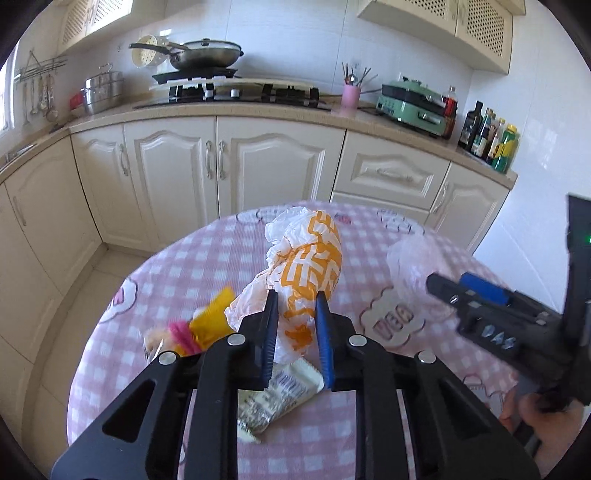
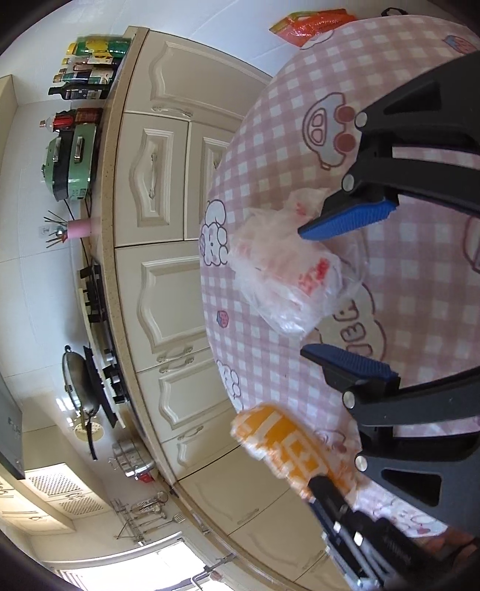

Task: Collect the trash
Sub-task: 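Grasp the orange-printed bread bag with the left tool while the right grasps the clear plastic bag, then carry both bags over the blue bucket and open both tools to drop them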

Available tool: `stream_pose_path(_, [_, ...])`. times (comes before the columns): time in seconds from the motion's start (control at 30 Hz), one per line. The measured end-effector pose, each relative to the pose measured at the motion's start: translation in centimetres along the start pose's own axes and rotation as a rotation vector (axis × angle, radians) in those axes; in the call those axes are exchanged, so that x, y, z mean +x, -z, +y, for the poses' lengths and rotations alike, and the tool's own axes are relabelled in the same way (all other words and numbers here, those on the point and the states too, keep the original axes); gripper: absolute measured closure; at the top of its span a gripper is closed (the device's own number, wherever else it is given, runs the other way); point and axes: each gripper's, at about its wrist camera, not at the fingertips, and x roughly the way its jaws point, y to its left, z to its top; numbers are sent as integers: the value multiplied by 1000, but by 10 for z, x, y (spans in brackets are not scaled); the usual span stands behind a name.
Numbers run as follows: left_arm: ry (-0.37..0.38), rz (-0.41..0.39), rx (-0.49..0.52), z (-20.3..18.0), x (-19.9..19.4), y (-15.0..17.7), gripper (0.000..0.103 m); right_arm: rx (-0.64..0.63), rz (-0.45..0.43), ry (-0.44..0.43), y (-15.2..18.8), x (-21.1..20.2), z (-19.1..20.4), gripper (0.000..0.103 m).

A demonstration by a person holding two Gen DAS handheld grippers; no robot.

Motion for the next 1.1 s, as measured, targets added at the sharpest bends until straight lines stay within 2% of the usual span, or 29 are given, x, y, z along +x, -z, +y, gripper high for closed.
stream_pose_path(0.23, [8, -10, -22, 0, 6, -8, 85, -74, 40, 49, -3, 31, 3, 47])
stream_pose_path(0.27, [8, -9, -26, 0, 7, -7, 85, -82, 41, 47, -2, 32, 4, 60])
stream_pose_path(0.4, [14, -12, -52, 6, 2, -5, 85, -115, 28, 36, -1, 29, 6, 74])
stream_pose_path(0.5, [11, -22, -70, 14, -7, -3, 85, -112, 1, 23, -2, 19, 9, 79])
stream_pose_path(0.67, [-18, -66, -96, 33, -39, -2, 85, -103, -83, -20, -9, -16, 23, 82])
stream_pose_path(0.87, [-99, -145, -145, 63, -92, 4, 85, -141, -153, -182, -11, -60, 80, 82])
stream_pose_path(0.9, [-118, -155, -156, 70, -102, 7, 85, -159, -156, -226, -9, -66, 97, 82])
stream_pose_path(1.1, [-224, -181, -225, 113, -148, 31, 85, -245, -137, -366, 13, -85, 176, 82])
